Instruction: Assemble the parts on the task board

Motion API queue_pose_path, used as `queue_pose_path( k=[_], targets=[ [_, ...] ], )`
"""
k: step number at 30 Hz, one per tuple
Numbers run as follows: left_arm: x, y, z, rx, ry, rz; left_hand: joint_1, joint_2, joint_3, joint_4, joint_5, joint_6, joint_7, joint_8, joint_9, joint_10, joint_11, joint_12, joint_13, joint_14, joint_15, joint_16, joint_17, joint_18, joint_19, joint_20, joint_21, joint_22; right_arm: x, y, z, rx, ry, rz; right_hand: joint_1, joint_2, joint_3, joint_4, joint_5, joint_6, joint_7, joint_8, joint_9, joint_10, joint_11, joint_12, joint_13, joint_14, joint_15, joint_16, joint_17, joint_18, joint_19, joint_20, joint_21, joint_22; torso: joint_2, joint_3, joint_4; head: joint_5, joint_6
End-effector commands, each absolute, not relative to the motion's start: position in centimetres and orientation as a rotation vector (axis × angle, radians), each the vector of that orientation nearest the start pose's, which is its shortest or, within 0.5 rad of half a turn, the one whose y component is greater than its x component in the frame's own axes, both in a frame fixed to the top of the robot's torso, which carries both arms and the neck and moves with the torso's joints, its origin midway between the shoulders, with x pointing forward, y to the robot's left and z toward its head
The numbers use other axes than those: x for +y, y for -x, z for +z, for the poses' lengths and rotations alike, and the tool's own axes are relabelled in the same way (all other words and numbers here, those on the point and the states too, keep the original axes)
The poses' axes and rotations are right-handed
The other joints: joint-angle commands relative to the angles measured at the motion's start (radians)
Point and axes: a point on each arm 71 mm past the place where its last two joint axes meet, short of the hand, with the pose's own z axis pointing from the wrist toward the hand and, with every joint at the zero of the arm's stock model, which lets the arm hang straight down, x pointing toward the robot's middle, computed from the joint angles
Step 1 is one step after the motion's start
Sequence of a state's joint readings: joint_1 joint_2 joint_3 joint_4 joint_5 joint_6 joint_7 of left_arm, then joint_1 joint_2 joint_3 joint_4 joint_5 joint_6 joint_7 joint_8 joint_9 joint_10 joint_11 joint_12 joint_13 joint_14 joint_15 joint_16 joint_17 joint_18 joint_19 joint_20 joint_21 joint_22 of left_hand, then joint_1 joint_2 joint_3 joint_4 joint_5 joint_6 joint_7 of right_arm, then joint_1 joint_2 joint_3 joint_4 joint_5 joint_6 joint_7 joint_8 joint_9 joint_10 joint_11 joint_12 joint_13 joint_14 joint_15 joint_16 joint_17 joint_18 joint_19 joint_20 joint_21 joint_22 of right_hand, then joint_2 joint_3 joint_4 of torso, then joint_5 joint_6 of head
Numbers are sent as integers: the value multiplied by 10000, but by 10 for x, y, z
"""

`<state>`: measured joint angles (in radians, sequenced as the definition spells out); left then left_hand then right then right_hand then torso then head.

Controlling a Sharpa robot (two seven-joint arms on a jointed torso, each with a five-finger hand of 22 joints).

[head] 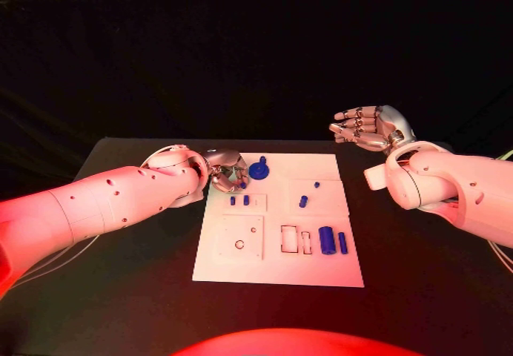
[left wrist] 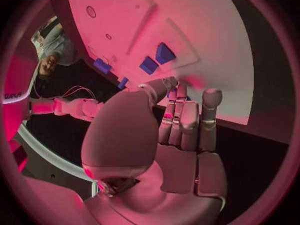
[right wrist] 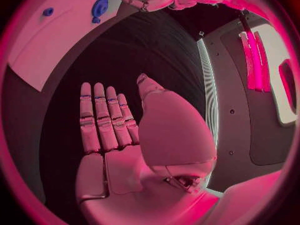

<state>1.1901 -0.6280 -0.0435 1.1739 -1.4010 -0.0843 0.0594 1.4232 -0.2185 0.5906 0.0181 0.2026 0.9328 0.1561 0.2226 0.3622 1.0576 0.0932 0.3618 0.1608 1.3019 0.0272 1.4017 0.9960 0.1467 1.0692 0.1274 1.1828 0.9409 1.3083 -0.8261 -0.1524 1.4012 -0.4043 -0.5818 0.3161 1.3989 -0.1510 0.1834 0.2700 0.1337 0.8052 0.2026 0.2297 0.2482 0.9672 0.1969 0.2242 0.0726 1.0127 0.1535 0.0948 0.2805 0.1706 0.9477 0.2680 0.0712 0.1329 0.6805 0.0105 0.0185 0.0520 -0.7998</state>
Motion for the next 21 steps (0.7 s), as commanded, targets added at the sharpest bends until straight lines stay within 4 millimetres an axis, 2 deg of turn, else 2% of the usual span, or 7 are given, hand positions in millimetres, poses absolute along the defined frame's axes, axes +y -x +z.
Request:
queue_pose_path(
  k=[1,14,18,21],
  targets=[
    [182,-534,-224,18732,-2312,-6855,-217,47,156,19,-25,-206,71,-155,-127,-107,62,-186,38,-98,42,13,-129,77,-134,38,-138,-153,-247,-518,-163,13635,-7078,10744,-94,322,-297,-35,67,73,549,-130,-65,98,-17,-156,-88,44,3,-104,-61,142,-112,-29,-31,-71,2,1,0,3,-11],
    [188,-535,-225,18871,-2167,-6616,-252,-70,203,26,-9,-688,80,-524,-284,-117,84,-384,64,-148,62,11,-226,88,-145,50,-203,-220,-248,-519,-165,14045,-6849,10577,-54,290,-311,-94,68,82,541,-179,-87,103,-12,-192,-89,-29,28,-173,-141,131,-162,-12,-54,-162,1,-3,-5,-3,-43],
    [192,-535,-225,18881,-2093,-6510,-250,-106,210,19,-8,-824,79,-623,-333,-155,103,-449,71,-174,76,5,-264,98,-179,53,-244,-273,-247,-519,-168,14775,-6069,10264,391,295,-71,-450,90,146,439,-233,-114,3,-59,-316,-96,56,-5,-159,-240,148,-121,-22,-5,-290,-3,-1,-3,-16,-31],
    [198,-535,-225,18822,-2002,-6418,-249,-131,207,17,-4,-982,85,-729,-386,-213,129,-514,78,-199,95,2,-293,104,-208,65,-279,-316,-244,-519,-171,15498,-5056,9867,761,220,256,-759,87,335,303,-215,-117,-22,-150,-395,-91,401,-120,1,-248,158,161,-127,125,-330,-6,-3,-4,-31,-13]
  ],
)
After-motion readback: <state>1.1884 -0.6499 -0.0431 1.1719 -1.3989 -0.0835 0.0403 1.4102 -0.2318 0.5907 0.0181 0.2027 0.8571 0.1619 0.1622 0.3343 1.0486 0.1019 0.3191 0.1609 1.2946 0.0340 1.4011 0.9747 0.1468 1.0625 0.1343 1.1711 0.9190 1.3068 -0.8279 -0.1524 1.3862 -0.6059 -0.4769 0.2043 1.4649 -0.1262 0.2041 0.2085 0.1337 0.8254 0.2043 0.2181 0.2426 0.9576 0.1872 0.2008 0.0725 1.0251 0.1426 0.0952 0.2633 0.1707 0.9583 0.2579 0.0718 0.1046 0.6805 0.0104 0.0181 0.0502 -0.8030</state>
